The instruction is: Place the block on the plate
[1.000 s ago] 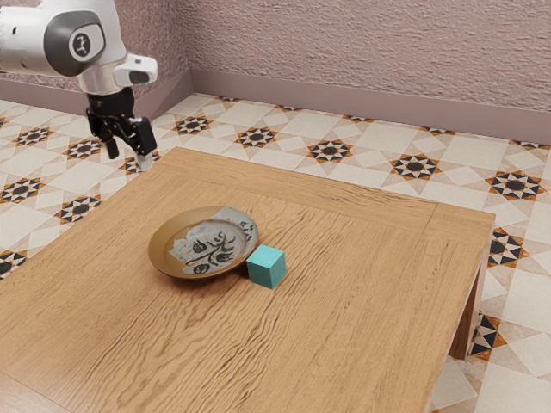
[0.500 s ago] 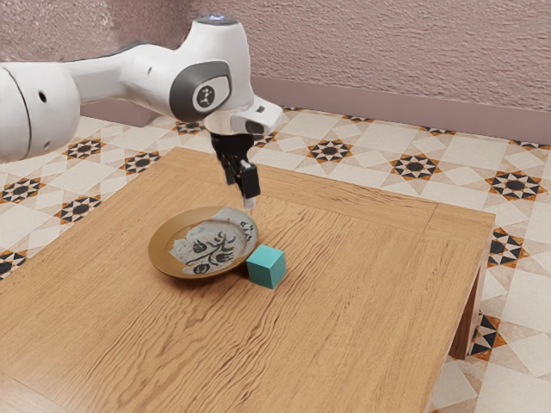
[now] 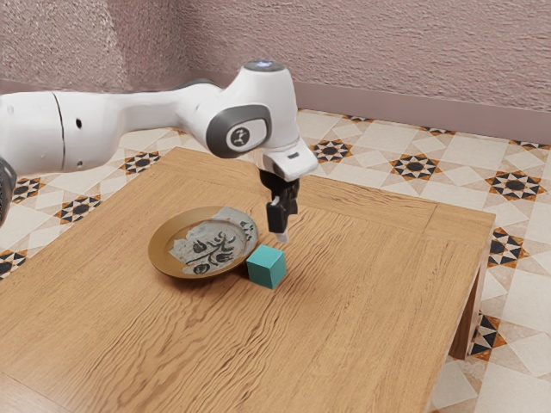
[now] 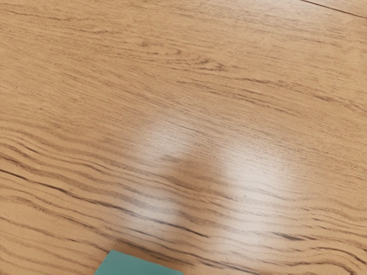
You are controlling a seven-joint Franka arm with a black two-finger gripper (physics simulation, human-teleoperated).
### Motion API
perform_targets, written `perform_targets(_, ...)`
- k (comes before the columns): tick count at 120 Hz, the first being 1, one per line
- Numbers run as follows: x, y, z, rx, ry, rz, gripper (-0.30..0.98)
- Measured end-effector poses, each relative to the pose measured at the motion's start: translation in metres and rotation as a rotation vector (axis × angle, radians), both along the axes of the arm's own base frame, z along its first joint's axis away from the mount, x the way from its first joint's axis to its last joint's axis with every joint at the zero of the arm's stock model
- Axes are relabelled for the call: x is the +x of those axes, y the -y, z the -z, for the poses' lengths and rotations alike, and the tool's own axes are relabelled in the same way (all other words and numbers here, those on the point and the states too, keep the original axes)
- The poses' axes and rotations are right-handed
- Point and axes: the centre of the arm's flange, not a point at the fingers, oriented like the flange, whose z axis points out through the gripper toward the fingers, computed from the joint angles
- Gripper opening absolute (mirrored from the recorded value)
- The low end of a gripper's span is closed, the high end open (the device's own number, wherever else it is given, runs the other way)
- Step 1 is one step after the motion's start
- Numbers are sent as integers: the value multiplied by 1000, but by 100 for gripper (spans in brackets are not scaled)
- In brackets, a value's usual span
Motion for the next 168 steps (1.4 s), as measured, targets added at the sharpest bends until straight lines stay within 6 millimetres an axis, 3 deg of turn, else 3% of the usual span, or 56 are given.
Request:
perform_targets(25,5,-14,53,54,12,141,69)
perform_targets(40,6,-15,59,40,36,217,69)
perform_targets(58,6,-37,84,47,23,258,69)
perform_targets(109,14,-59,127,48,10,336,69)
perform_targets(128,15,-67,138,63,3,342,68)
perform_targets(168,15,-66,137,62,12,348,44)
